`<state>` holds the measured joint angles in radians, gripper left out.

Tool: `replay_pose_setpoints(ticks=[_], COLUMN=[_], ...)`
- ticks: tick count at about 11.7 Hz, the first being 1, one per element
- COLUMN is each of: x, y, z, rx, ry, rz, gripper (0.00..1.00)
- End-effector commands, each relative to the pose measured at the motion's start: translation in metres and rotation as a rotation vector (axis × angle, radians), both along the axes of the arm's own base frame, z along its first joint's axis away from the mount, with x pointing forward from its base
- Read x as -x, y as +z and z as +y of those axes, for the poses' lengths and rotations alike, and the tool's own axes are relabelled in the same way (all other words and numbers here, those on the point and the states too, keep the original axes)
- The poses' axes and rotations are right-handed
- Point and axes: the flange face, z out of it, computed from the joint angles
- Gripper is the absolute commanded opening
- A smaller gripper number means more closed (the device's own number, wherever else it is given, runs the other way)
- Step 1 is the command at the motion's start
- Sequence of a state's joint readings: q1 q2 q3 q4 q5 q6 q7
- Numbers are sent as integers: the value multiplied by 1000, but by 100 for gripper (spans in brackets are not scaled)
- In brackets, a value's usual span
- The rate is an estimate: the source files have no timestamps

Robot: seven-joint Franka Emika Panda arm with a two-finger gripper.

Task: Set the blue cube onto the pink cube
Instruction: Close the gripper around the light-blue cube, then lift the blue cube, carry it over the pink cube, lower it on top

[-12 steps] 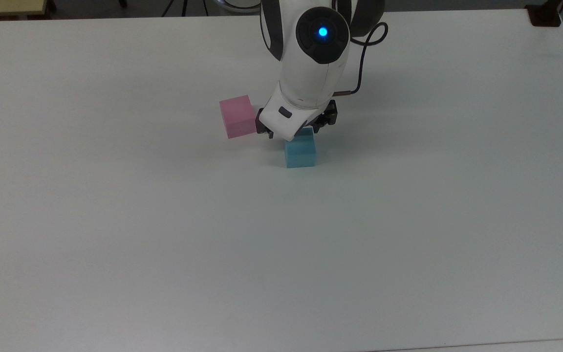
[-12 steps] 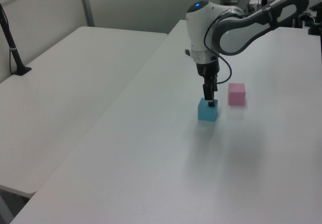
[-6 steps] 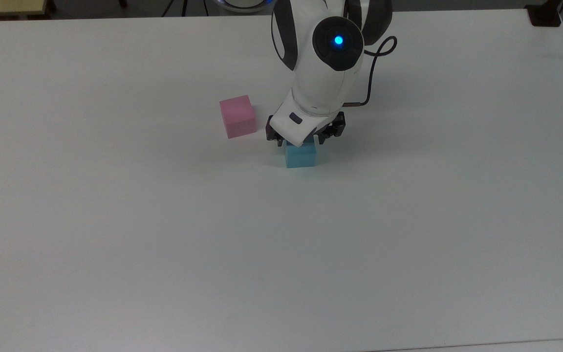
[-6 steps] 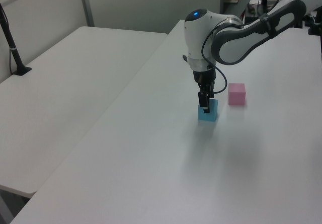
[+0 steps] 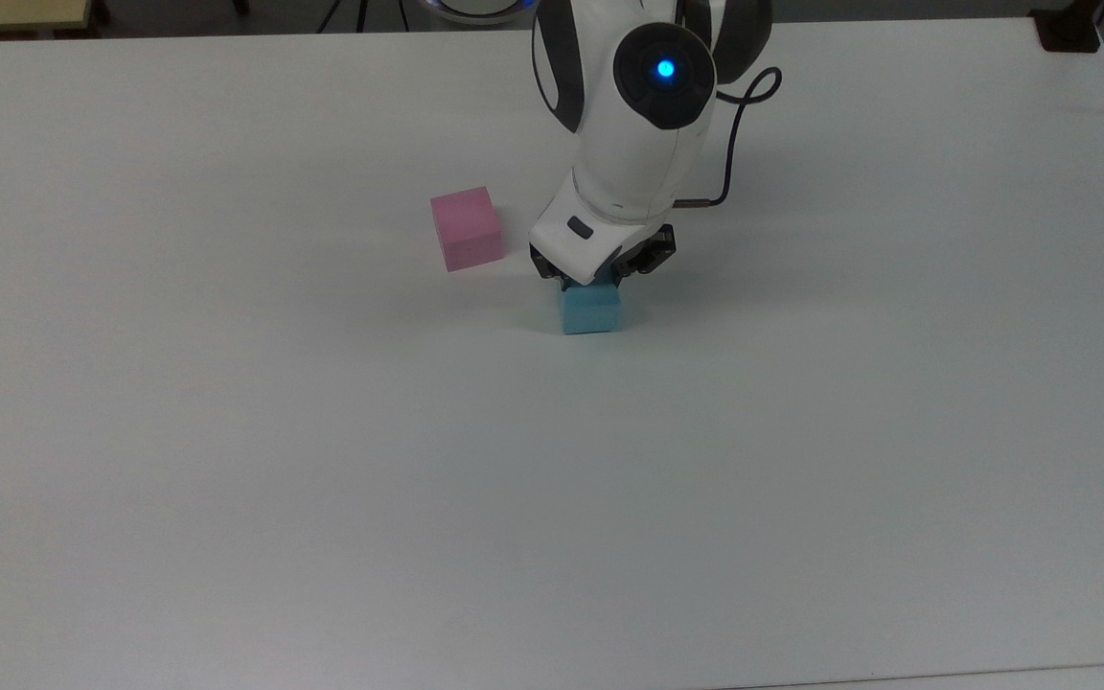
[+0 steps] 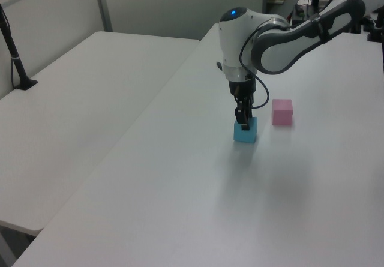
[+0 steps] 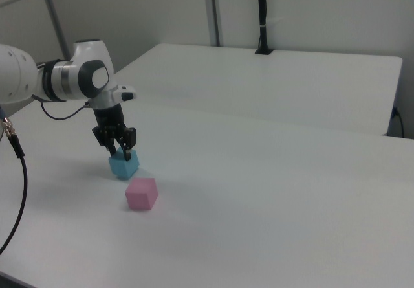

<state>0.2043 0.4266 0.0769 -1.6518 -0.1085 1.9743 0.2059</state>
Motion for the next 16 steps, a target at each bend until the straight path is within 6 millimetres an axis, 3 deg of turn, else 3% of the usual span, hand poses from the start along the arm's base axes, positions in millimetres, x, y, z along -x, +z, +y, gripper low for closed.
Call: replay_pose_setpoints(ticks=[1,3,6,8,10,16], x=[10,19,48,65,71,75], y=[48,77,125,121,115,67], z=[-8,-24,-71,-98,-117,-124], rx=[15,28,32,26,24,64], ry=[-15,-30,115,203,215,233], rz=[-39,-30,39,86,104,88], gripper=[47,47,48,55,56,57])
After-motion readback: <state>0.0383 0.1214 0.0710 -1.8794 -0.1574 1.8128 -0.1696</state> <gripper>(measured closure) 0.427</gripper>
